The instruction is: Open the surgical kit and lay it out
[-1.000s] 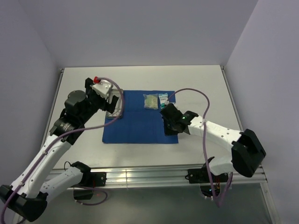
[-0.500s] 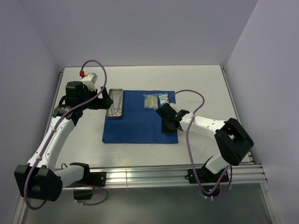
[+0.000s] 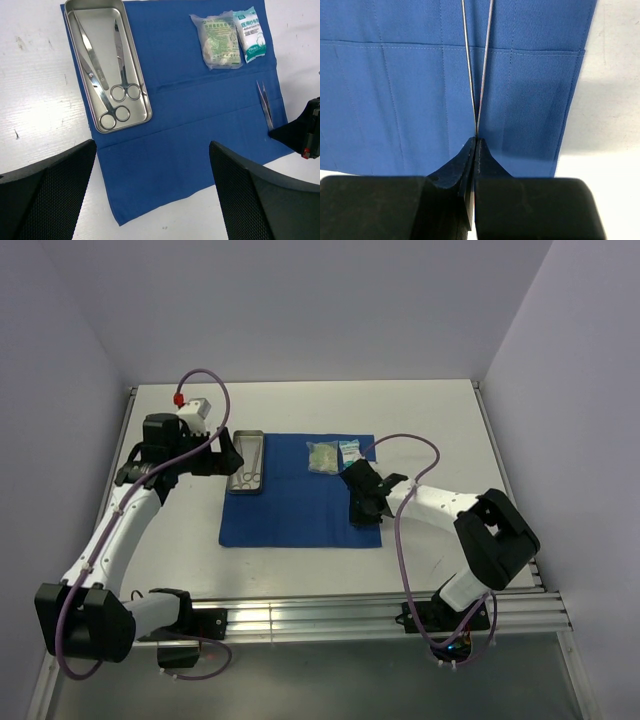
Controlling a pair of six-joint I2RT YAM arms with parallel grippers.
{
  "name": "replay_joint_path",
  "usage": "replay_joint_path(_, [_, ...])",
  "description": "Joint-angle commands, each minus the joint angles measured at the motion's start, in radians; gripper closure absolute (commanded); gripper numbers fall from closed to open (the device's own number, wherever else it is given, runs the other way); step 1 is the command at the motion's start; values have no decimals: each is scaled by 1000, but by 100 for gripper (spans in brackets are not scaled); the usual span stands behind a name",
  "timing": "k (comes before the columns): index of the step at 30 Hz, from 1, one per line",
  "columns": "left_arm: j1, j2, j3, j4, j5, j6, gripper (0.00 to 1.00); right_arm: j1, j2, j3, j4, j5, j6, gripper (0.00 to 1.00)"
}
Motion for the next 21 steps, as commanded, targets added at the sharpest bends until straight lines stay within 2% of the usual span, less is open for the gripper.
replay_joint_path(1, [7,20,49,-10,28,8,1,-11,12,-18,23,-6,-17,100])
replay_joint_path(21, [14,40,58,-16,28,7,1,-19,50,2,14,-52,-22,100])
